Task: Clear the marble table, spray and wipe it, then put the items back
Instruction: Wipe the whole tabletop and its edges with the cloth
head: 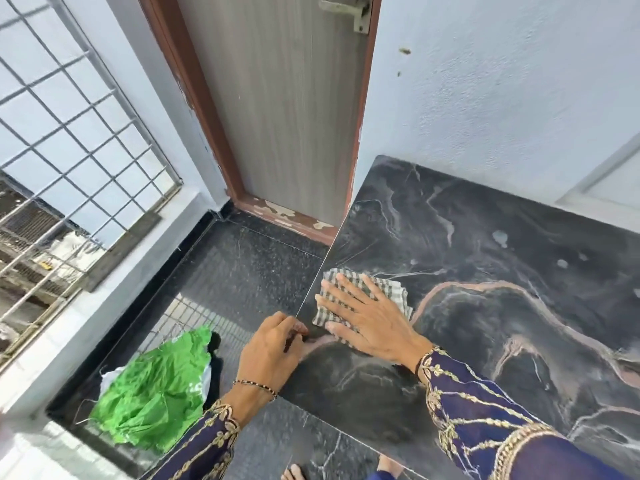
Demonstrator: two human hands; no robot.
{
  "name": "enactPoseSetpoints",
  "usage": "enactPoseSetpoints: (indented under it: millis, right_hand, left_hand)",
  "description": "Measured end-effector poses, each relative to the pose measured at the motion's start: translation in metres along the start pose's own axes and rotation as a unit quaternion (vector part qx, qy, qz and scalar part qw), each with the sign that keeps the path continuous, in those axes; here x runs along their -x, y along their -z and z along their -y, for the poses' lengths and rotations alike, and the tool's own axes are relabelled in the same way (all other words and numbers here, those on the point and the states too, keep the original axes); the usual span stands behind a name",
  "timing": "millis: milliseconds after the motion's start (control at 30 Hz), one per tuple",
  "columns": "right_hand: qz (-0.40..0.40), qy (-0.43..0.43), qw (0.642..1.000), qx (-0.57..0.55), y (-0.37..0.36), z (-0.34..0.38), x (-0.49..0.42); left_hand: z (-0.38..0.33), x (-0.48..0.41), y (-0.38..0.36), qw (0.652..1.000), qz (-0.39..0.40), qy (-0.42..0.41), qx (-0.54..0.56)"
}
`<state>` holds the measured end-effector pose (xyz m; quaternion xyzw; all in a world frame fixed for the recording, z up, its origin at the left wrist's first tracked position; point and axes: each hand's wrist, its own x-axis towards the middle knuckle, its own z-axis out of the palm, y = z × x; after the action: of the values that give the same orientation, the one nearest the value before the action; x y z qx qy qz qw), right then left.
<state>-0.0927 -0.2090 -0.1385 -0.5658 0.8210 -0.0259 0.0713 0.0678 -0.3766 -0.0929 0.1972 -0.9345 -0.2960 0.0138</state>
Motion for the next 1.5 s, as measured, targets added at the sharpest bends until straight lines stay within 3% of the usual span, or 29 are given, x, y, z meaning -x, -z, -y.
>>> enactPoseSetpoints:
  millis: [200, 300, 533, 733, 967, 1200, 1500]
  right_hand:
    - [0.003, -0.006, 1.0, 0.017, 0.014, -0.066, -0.035]
    - [0.0, -0.007, 1.0, 0.019, 0.014, -0.094, -0.053]
    - [-0.025, -0.029, 0.999, 0.011, 0.024, -0.163, -0.102]
    - [-0.029, -0.066, 0.997, 0.012, 0.032, -0.223, -0.143]
    - [-0.032, -0.137, 0.99, -0.004, 0.045, -0.272, -0.18]
    - [-0.042, -0.181, 0.982, -0.033, 0.048, -0.267, -0.163]
    - [-0.044, -0.234, 0.971, -0.009, 0.039, -0.288, -0.095]
  left_hand:
    - [-0.061, -0.076, -0.011, 0.993, 0.067, -0.039, -0.089]
    - [-0.089, -0.116, -0.015, 0.986, 0.063, -0.016, -0.155]
    - [-0.107, -0.179, -0.03, 0.971, 0.101, -0.019, -0.215]
    - [-0.13, -0.224, -0.045, 0.931, 0.229, 0.073, -0.277]
    - [-0.122, -0.246, -0.076, 0.914, 0.233, 0.08, -0.324]
    - [-0.131, -0.256, -0.084, 0.887, 0.261, 0.11, -0.366]
    - [-0.139, -0.248, -0.066, 0.89, 0.27, 0.085, -0.357]
